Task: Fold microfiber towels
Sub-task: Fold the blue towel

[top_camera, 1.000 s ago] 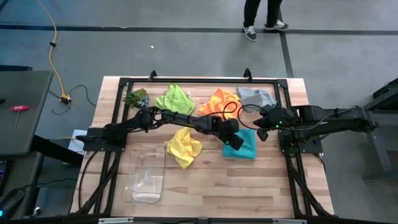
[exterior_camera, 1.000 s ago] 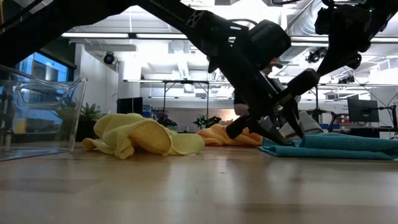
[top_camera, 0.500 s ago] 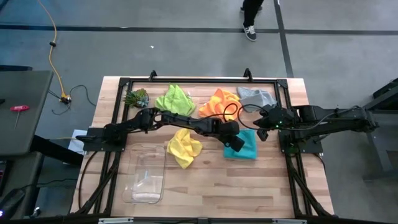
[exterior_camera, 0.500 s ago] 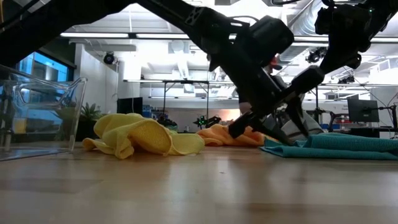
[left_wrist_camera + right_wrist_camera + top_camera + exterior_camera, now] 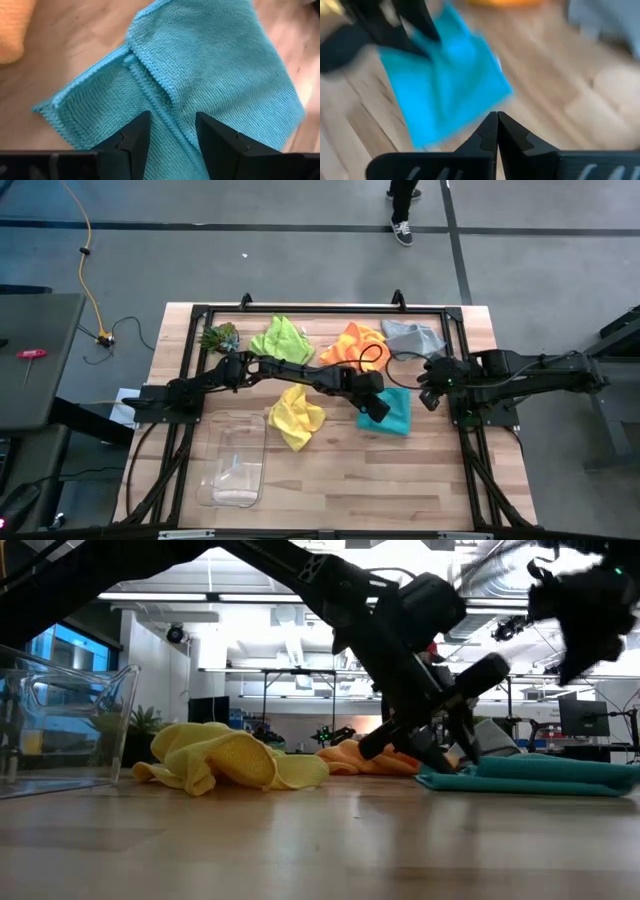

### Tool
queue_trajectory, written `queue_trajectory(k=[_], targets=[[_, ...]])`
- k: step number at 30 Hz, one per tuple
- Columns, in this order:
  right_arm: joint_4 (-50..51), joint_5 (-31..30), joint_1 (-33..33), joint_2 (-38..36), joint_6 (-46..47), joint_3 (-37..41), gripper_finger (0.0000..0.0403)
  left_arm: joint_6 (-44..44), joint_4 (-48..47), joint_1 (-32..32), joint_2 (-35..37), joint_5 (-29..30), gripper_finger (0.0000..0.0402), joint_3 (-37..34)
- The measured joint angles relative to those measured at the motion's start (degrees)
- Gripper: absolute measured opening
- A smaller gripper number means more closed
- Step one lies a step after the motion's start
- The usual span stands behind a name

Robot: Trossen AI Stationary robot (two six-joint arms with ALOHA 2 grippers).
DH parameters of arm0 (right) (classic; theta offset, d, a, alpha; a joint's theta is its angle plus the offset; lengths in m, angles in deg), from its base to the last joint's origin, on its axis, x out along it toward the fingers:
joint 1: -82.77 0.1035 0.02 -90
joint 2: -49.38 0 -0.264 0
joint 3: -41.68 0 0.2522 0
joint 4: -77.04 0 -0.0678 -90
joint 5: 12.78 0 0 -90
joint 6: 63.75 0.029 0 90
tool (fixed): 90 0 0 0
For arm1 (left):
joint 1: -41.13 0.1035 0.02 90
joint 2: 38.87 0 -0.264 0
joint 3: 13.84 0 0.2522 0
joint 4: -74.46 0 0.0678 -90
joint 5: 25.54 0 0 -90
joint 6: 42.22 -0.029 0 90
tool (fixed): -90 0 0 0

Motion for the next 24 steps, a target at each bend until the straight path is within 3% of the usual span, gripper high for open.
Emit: queue_trajectory(k=[4,11,24], targets=[[-4.7,6.1,0.0,-0.2,4.1,7.6,0.0000,-0.1,-1.7,0.8,0.2,-3.1,0.0147,0.0],[-28.4,10.7,1.1,0.7,12.1,22.1,0.0000,-1.5,-2.2,0.7,0.2,-3.7,0.0147,0.1],[-34.1,8.3,2.4,3.6,14.8,24.0,0.0000,0.5,-1.9,0.3,-0.2,-2.6,0.0147,0.1]])
